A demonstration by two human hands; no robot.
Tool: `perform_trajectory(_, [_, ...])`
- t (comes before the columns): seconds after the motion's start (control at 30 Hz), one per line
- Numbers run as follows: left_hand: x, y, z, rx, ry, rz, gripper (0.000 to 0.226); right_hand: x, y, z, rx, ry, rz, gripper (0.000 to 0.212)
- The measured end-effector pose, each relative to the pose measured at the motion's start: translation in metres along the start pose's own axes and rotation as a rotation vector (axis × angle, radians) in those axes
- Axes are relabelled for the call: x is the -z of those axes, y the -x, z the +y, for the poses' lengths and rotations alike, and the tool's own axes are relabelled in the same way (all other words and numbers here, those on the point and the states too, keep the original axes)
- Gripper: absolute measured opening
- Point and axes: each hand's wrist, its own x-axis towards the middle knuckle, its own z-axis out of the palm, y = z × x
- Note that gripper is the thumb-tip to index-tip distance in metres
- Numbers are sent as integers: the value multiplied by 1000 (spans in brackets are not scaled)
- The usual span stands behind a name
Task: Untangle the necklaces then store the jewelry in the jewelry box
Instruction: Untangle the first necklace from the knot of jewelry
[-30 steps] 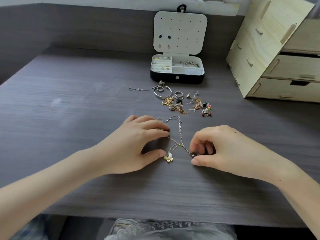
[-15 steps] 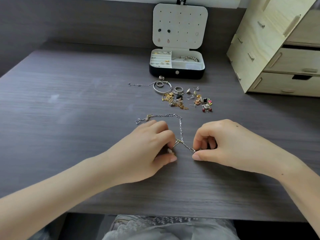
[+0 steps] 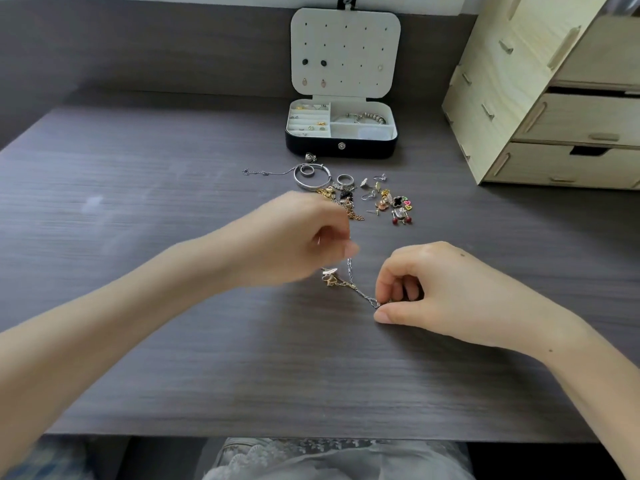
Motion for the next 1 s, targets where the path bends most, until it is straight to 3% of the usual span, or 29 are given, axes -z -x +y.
perform_trajectory(0.1, [-9,3,-1,-11,-107,-156,14,0,-1,0,3,-9,-5,14])
perform_trajectory(0.2, [-14,6,-3,19,-88,-200,16,0,-2,0,8,-6,-13,16])
perform_trajectory(0.6, [-20,12,-5,-66,-75,-118,16,0,-3,2,16,-3,-17,15])
perform_trajectory(0.87, [-15,20,-4,-53,-74,-197,13,2,-5,0,21,19,-37,17])
perform_trajectory(0.93, [-18,21,-6,-144,-137,-125,13,3,-5,0,20,21,-41,17])
perform_trajectory(1.0, [-19,24,-9,-260,-237,-68,27,3,-5,0,18,19,-42,17])
